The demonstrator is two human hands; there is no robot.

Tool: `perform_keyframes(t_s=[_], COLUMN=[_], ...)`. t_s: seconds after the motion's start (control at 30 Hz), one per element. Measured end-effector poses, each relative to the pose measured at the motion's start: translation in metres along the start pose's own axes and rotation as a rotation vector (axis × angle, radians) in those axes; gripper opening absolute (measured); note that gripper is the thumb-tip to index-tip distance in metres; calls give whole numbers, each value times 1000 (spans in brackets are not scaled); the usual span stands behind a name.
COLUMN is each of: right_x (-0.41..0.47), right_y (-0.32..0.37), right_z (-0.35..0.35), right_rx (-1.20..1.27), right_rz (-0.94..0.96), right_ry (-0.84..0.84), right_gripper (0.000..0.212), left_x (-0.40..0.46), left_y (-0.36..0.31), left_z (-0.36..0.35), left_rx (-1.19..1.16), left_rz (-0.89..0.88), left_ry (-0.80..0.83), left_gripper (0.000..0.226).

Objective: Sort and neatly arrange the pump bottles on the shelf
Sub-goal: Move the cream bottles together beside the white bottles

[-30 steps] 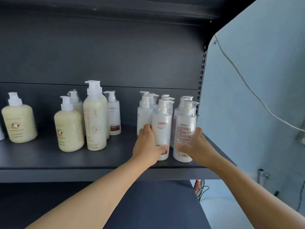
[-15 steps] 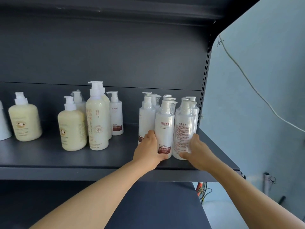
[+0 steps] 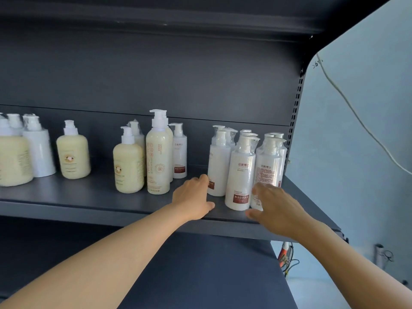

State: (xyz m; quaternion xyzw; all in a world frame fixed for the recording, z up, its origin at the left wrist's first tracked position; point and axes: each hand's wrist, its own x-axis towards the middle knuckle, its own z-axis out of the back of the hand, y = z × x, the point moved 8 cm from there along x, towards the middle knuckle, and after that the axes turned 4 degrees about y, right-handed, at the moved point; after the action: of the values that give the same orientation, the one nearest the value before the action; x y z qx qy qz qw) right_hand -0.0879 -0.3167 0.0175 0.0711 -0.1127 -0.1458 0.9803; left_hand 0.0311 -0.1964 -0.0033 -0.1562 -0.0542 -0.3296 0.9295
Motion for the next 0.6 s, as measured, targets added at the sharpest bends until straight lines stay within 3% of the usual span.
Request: perform_keyframes(t_s=[0.37,0.6], right_x=[45,85], right_y=[118,169], right_z=[0,-15], right_rx=[100,187], right_rz=[235,179], right_ry=[-6,-7], right_gripper=[54,72], left_x=[-41,-39], left_y=[110,185], left_z=[72,99], left_rx=[47,-10], left_rz=[174,239], left_ry=[-69,-162], left_gripper=[44,54])
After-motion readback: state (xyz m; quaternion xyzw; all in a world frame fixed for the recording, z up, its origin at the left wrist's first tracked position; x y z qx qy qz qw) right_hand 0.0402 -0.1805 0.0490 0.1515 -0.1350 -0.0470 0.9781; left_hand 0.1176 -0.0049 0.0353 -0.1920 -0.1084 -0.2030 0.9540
